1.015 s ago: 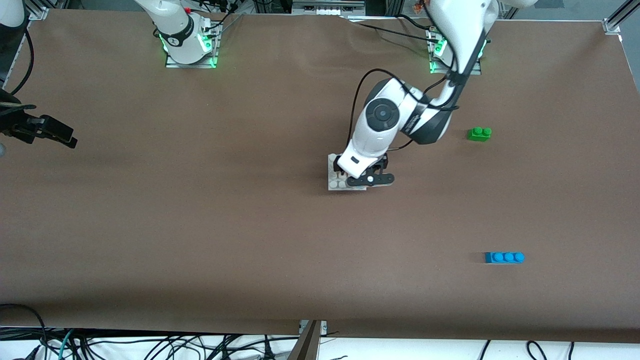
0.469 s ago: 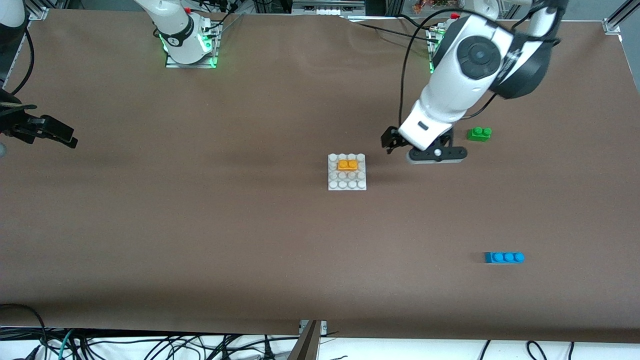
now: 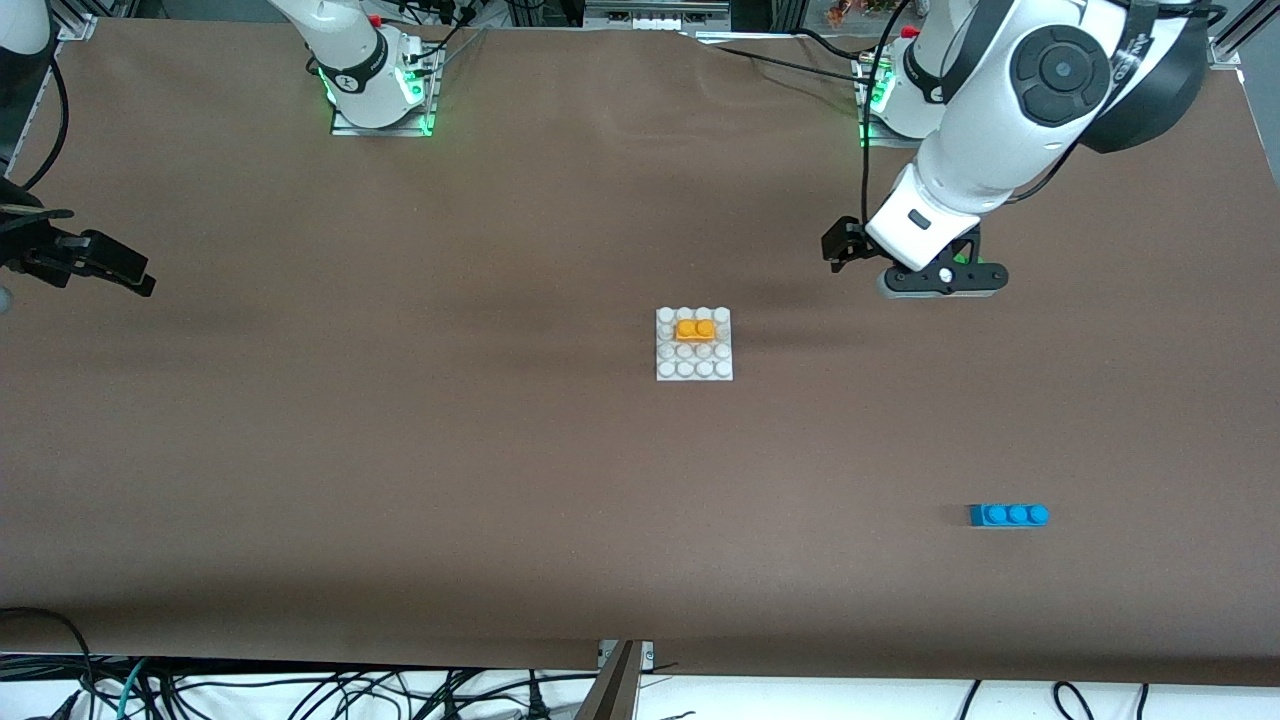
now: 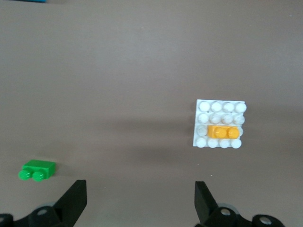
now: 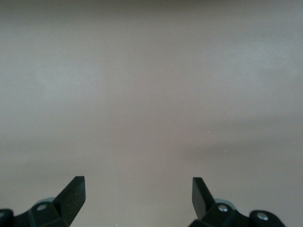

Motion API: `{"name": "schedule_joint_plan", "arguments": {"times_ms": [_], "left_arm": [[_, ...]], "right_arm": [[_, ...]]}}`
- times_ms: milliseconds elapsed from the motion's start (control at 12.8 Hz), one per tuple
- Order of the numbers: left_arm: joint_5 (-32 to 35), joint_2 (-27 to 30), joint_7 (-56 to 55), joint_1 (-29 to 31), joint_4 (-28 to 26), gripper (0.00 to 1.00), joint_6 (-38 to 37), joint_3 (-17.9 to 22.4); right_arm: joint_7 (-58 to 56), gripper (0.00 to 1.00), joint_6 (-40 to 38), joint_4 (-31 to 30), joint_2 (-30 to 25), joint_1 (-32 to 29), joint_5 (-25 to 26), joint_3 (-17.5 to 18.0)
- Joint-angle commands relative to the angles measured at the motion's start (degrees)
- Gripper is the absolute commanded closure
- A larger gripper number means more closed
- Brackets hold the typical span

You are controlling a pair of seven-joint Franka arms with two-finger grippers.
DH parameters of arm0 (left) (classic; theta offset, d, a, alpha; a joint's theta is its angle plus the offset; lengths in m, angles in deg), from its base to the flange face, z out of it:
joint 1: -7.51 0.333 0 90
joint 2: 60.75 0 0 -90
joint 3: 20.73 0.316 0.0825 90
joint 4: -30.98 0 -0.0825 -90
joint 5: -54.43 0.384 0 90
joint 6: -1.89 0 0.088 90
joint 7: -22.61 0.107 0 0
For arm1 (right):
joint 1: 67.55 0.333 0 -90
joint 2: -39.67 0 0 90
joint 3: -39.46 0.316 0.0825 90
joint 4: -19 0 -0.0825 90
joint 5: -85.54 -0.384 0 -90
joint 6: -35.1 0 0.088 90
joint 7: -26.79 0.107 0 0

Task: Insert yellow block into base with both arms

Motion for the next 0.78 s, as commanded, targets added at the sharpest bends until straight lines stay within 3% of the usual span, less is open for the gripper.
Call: {"name": "schedule_joint_plan", "arguments": {"times_ms": [0,469,703], "left_arm": [[1.26,0.47,3.13,2.07,0.92,0.00,-1.63,-0.43],[2.93,0.65,3.75,2.69,5.13,0.00,-7.17,-0.52],[2.93,0.82,7.24,5.93,5.57,0.00,-8.39,-0.26]], "right_arm": [[0.32,0.00,-0.21,-0.32,-0.60,-0.29,-0.81,0.35],[0.67,0.00,-0.03,-0.32,-0.60,-0.20,-0.81,0.44],[0.67,0.00,0.06,-0.32,-0.60,-0.11,-0.81,0.88]]}}
